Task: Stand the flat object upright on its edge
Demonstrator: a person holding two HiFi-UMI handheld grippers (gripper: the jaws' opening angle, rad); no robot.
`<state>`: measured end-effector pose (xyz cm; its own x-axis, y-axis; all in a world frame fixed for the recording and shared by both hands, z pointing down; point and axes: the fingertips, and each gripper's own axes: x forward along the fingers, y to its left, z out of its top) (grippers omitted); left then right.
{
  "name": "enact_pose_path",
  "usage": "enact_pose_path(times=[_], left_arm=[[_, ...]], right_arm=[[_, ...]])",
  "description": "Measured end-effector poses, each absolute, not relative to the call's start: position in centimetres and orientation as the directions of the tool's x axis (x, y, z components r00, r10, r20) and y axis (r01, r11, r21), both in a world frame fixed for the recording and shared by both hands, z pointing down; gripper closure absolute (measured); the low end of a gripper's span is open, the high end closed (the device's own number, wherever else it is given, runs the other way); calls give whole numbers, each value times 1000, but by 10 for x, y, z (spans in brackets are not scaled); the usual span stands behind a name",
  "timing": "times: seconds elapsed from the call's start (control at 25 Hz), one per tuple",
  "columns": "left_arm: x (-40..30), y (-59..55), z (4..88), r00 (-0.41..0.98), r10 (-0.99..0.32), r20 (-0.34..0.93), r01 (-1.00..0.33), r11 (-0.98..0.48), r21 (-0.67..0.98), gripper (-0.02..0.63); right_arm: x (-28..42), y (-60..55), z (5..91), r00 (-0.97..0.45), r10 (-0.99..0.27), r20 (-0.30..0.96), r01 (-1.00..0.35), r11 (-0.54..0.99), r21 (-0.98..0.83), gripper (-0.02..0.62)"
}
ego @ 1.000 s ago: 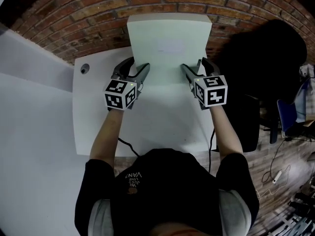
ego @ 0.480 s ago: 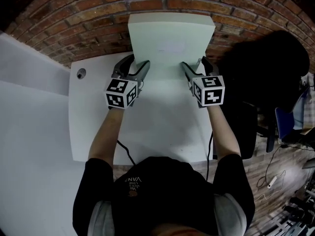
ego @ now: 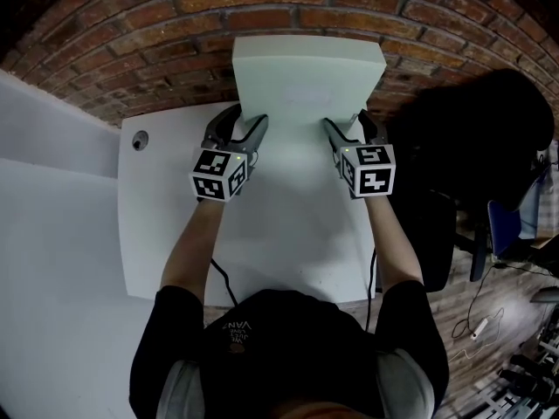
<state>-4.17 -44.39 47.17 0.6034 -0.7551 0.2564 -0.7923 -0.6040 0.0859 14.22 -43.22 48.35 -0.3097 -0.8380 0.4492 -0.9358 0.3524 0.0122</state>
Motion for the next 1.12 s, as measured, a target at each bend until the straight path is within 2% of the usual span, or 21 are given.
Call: enact_pose_path(times=[0.84,1.12], left_arm=[[-47,-479,487,576,-794,194,-817,-571,83,360],[-49,-487,484,563,-806,183,-822,-569,24,360]], right_arm=[[138,-470,495,-304,-867,394,-938,345,36,281],[134,-479,492,-304,-883,358,-938,343,50,281]])
